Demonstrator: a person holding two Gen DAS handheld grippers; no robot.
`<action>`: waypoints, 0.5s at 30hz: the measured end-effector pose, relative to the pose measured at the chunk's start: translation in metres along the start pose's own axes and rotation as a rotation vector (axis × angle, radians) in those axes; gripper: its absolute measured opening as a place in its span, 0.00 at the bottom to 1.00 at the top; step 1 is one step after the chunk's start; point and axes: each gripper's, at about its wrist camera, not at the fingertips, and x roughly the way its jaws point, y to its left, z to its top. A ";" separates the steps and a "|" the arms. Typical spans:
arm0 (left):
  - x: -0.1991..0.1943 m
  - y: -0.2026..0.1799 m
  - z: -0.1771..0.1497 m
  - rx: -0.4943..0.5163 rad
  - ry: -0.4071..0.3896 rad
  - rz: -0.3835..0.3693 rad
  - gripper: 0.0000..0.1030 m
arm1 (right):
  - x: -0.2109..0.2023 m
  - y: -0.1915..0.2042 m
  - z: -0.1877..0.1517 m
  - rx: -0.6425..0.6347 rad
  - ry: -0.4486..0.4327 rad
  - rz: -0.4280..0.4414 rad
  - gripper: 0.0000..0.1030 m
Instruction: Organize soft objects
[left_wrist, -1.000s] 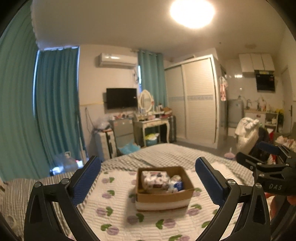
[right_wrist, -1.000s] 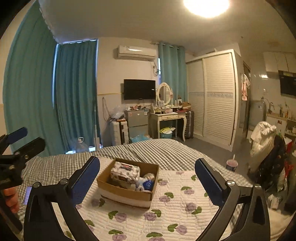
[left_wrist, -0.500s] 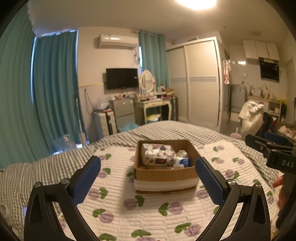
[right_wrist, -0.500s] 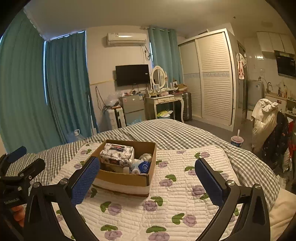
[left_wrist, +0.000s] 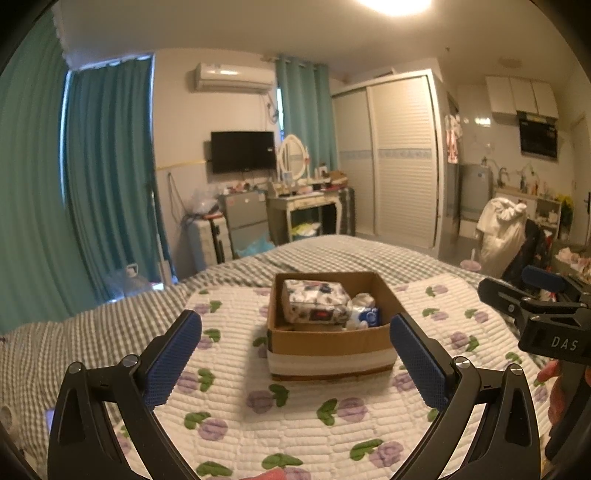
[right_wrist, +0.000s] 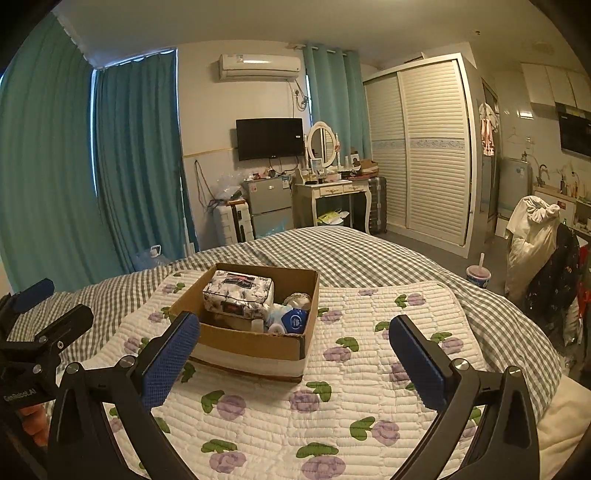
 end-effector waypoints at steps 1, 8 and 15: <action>0.001 0.001 0.000 0.000 0.000 0.002 1.00 | 0.000 0.000 0.000 -0.002 0.000 -0.001 1.00; 0.004 0.000 -0.001 -0.001 0.005 0.005 1.00 | 0.001 0.001 -0.001 -0.009 0.007 0.000 1.00; 0.005 -0.001 -0.003 -0.004 0.014 0.008 1.00 | 0.001 0.001 -0.002 -0.013 0.012 0.004 1.00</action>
